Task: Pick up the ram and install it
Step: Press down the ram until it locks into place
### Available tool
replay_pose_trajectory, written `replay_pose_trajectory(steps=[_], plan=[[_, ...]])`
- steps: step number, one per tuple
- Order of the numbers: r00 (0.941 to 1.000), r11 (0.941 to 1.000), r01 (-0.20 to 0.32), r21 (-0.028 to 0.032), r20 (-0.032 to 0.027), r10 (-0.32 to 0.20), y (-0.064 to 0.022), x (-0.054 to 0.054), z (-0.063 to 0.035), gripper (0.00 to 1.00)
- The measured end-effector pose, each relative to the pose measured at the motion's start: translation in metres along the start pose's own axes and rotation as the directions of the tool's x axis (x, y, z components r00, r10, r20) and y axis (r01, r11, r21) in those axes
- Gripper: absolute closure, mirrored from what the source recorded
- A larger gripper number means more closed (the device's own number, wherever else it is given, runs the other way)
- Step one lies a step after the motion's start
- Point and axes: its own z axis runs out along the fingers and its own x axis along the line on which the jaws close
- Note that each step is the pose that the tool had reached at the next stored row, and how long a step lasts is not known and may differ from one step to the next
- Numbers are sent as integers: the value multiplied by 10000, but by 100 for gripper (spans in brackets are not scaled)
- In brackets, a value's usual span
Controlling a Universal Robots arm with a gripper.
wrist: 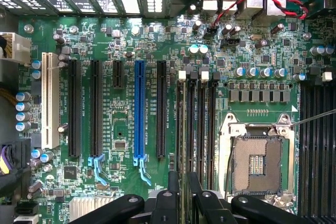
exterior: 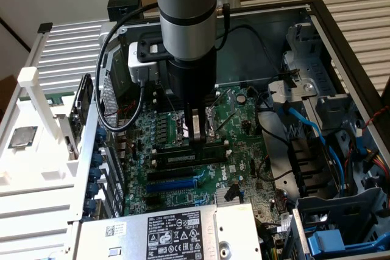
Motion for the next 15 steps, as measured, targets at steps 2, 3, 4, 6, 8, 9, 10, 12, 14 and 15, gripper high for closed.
replay_pose_trajectory(steps=[2, 3, 4, 6, 8, 9, 10, 12, 14, 15], plan=[[10000, 10000, 2, -1, 0, -2, 0, 0, 0, 79], [10000, 10000, 4, 0, 0, -4, 0, 0, 0, 79], [10000, 10000, 4, 0, 0, -4, 0, 0, 0, 79], [10000, 10000, 6, -1, 0, -6, 0, 0, 0, 82], [10000, 10000, 8, -1, 0, -8, 0, 0, 0, 90], [10000, 10000, 9, -1, 0, -9, 0, 0, 0, 90], [10000, 10000, 10, -1, 0, -10, 0, 0, 0, 90], [10000, 10000, 11, -1, 0, -11, 0, 0, 0, 90], [10000, 10000, 11, 11, -2, -11, 14, 1, -1, 90], [10000, 10000, 11, 19, -1, -11, 30, 1, -1, 90]])
